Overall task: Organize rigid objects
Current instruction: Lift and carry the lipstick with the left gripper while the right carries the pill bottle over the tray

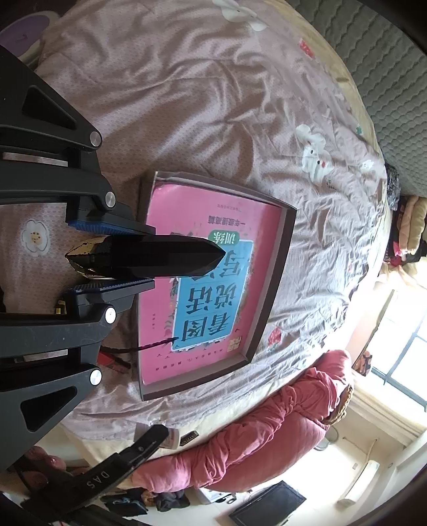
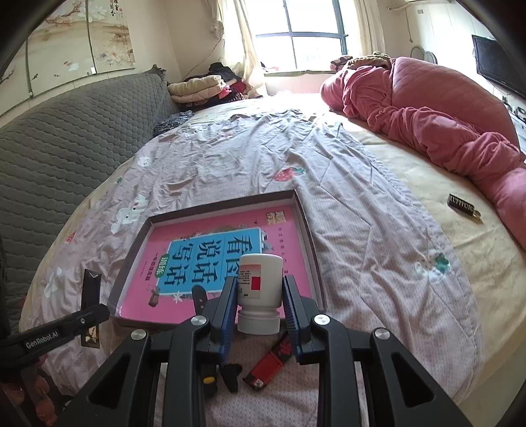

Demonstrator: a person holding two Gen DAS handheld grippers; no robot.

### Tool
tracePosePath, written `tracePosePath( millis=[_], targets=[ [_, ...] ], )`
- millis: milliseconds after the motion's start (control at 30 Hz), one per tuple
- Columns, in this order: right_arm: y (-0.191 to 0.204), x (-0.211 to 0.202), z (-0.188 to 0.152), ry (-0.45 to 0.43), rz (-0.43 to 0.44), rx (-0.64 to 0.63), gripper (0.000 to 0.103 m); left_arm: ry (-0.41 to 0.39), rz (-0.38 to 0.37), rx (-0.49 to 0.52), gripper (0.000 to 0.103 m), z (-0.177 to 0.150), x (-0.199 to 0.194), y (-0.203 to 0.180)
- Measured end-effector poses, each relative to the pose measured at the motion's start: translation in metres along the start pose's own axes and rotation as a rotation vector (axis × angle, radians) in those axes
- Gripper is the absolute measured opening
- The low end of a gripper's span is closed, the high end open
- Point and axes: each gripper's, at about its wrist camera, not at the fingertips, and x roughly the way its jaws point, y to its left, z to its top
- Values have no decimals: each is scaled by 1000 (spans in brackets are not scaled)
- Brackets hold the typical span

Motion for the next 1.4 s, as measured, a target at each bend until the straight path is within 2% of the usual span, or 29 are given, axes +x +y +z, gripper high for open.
tracePosePath(
  millis=[767,1200,1333,1400],
  targets=[
    [6,19,25,3,-4,-20,28,0,11,10,24,34,22,1],
    [-4,59,25,13,-32,-27,28,24,81,50,24,45,46,3],
    [-5,66,26,10,-52,-74,28,33,100,56,24,47,54,3],
    [-8,68,26,2,-32,-82,28,36,101,65,24,47,57,2]
  ],
)
